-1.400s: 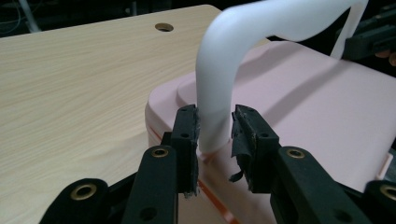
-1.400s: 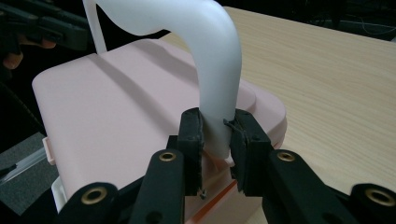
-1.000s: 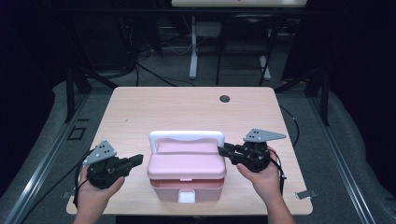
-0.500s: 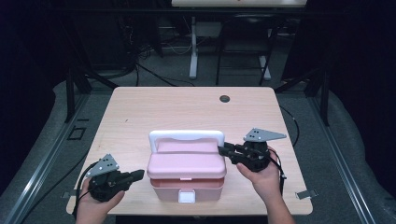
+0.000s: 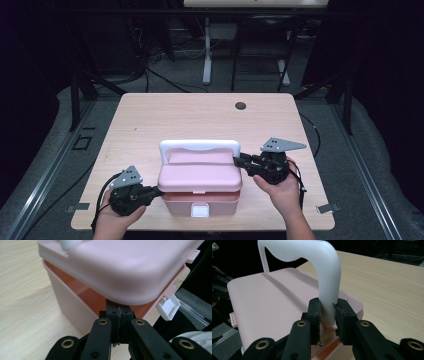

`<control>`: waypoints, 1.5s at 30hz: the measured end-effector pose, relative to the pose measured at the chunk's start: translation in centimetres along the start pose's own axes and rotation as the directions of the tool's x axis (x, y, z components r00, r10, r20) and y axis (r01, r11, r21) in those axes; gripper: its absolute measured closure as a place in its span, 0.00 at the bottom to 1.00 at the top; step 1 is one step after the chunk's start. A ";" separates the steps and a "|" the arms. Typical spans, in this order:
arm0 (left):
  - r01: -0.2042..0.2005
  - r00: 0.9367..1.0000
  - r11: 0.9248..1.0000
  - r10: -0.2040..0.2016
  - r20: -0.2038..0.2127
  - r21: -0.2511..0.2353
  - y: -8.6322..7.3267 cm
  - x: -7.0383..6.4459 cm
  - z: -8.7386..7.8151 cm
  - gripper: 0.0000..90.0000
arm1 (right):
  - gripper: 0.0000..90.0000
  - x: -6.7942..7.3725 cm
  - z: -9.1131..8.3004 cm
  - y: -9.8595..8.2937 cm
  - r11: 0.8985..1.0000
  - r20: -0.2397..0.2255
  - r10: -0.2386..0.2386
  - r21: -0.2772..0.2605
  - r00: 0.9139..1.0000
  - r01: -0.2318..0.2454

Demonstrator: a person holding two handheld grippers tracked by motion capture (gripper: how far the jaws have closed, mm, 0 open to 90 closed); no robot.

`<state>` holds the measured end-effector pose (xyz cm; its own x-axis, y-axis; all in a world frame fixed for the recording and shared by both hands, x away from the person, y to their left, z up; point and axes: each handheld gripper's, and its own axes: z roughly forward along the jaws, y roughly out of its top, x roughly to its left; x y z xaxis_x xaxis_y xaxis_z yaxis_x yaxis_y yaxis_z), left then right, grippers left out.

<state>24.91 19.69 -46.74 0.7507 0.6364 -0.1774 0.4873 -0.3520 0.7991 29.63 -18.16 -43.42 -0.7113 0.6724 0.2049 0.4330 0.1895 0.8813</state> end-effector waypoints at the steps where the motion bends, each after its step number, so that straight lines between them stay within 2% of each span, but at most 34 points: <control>1: -0.001 1.000 1.000 0.001 0.002 -0.004 0.0 -0.1 0.1 1.00 | 0.83 0.0 0.0 0.0 1.000 -0.001 0.000 0.000 1.000 0.000; 8: -0.014 1.000 1.000 0.014 0.015 0.004 0.4 -0.5 0.7 1.00 | 0.83 0.0 0.0 0.0 1.000 -0.003 0.007 0.001 1.000 -0.007; 11: -0.024 1.000 1.000 0.024 0.008 0.008 0.5 -0.6 0.6 1.00 | 0.83 0.0 0.0 0.0 1.000 -0.004 0.008 0.002 1.000 -0.008; 13: -0.021 1.000 1.000 0.021 0.010 -0.002 0.5 -0.6 0.5 1.00 | 0.83 -0.1 0.0 -0.1 1.000 -0.005 0.009 0.002 1.000 -0.009; 17: -0.023 1.000 1.000 0.023 0.016 0.007 0.5 -0.6 0.7 1.00 | 0.82 -0.1 0.1 -0.1 1.000 -0.005 0.010 0.004 1.000 -0.010; 21: -0.025 1.000 1.000 0.025 0.007 0.003 0.6 -0.7 0.6 1.00 | 0.82 -0.2 0.1 -0.1 1.000 -0.002 0.009 0.008 1.000 -0.009; 25: -0.026 1.000 1.000 0.026 0.007 -0.004 0.9 -0.6 0.3 1.00 | 0.80 -0.2 -0.4 0.1 1.000 0.041 0.011 -0.012 0.999 -0.010; 27: -0.027 1.000 1.000 0.027 0.004 -0.009 1.0 -0.6 0.3 1.00 | 0.81 -0.4 -0.8 0.1 1.000 0.043 0.020 -0.024 0.999 -0.019; 33: -0.025 1.000 1.000 0.025 -0.001 -0.018 1.5 -0.6 0.1 1.00 | 0.87 -0.2 -2.0 -0.1 1.000 0.080 0.004 -0.027 0.997 -0.002; 41: -0.025 1.000 0.999 0.025 0.000 -0.036 2.0 -0.5 -0.2 1.00 | 0.95 0.6 -2.8 -1.6 1.000 0.110 -0.016 -0.002 0.994 0.016; 45: -0.023 1.000 0.999 0.024 0.009 -0.044 2.3 -0.3 -0.4 1.00 | 0.99 1.0 -2.9 -2.5 1.000 0.109 -0.018 0.011 0.994 0.017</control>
<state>25.66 18.92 -44.61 0.7661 0.6215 -0.1637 0.4498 -0.3364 0.8274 26.25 -20.07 -44.18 -0.6544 0.7429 0.1410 0.4266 0.2087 0.8800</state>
